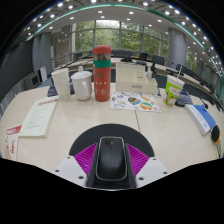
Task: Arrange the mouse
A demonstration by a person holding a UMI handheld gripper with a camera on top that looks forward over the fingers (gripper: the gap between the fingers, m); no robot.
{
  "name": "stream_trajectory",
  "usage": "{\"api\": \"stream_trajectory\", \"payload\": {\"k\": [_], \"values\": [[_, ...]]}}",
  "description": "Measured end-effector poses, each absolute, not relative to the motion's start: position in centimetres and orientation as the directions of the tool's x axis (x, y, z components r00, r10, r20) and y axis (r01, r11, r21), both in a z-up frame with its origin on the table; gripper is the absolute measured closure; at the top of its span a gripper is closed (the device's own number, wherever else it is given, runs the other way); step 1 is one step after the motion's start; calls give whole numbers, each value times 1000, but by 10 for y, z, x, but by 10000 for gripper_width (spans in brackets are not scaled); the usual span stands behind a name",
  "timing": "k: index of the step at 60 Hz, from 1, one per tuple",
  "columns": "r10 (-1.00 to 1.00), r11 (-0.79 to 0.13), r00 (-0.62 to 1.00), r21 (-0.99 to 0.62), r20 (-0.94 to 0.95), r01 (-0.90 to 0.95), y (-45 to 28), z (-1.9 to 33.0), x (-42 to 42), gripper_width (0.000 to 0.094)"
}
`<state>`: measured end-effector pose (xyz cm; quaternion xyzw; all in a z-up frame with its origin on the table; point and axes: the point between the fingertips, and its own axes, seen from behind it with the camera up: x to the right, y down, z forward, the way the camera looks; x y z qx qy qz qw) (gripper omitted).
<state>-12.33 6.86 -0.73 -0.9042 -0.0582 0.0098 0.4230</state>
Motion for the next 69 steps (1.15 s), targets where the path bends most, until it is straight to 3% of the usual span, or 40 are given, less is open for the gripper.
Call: {"api": "stream_trajectory", "payload": {"k": [2, 6, 8, 27, 34, 48, 69], "values": [[112, -644, 993, -759, 31, 96, 66, -7, -123, 353], [113, -654, 993, -750, 34, 100, 60, 0, -121, 62], [108, -655, 993, -749, 40, 101, 55, 7, -119, 106], [43, -655, 998, -753, 38, 57, -54, 118, -116, 79], [29, -650, 999, -758, 38, 48, -96, 140, -119, 82], [19, -657, 999, -753, 33, 38, -149, 159, -127, 79], [43, -661, 998, -748, 43, 61, -163, 156, -133, 77]]}}
